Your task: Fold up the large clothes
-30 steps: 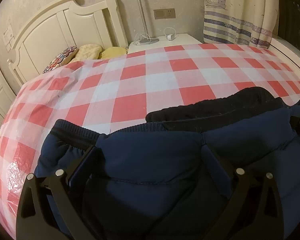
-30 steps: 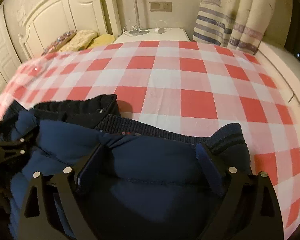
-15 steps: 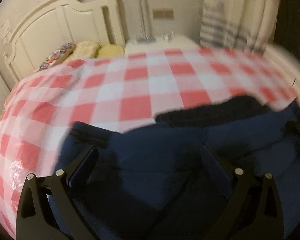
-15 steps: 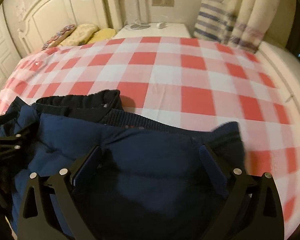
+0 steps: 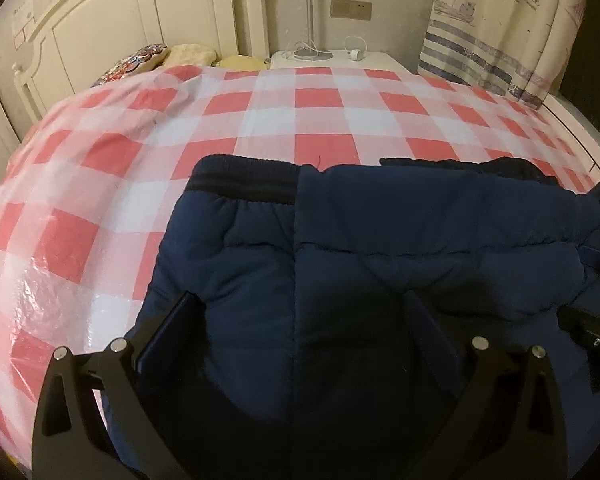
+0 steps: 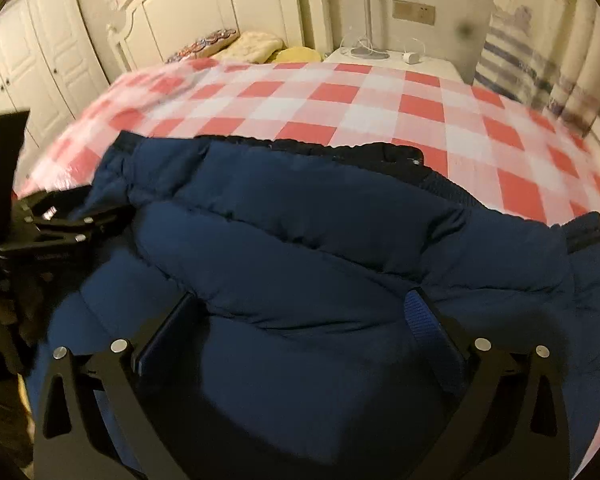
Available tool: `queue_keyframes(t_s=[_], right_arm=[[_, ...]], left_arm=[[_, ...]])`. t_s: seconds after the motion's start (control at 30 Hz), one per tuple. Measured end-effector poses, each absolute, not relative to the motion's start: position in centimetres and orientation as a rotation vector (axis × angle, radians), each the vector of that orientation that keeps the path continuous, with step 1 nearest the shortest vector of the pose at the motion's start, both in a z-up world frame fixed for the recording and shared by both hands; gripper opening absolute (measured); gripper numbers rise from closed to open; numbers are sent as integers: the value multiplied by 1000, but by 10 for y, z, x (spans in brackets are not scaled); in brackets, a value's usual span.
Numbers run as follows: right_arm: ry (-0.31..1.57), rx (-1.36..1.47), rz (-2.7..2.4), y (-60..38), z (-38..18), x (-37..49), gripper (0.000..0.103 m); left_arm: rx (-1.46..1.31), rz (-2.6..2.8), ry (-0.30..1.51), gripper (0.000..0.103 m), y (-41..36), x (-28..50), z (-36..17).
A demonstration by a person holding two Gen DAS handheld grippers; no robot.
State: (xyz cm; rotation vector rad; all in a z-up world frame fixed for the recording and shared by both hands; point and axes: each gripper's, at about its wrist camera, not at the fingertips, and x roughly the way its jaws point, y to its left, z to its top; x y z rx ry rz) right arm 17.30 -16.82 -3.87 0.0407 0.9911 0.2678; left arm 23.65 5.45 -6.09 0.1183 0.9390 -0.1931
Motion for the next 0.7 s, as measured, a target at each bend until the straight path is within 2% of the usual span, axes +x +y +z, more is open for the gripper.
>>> queue_keyframes(t_s=[0.37, 0.53, 0.7], right_arm=[[991, 50, 276, -170, -38, 172, 99], [921, 131, 271, -188, -5, 136, 99], [884, -7, 202, -198, 7, 92, 99]], left_arm=[[136, -164, 922, 101, 56, 237, -60], [81, -123, 745, 100, 61, 186, -11], [153, -311, 644, 101, 25, 128, 7]])
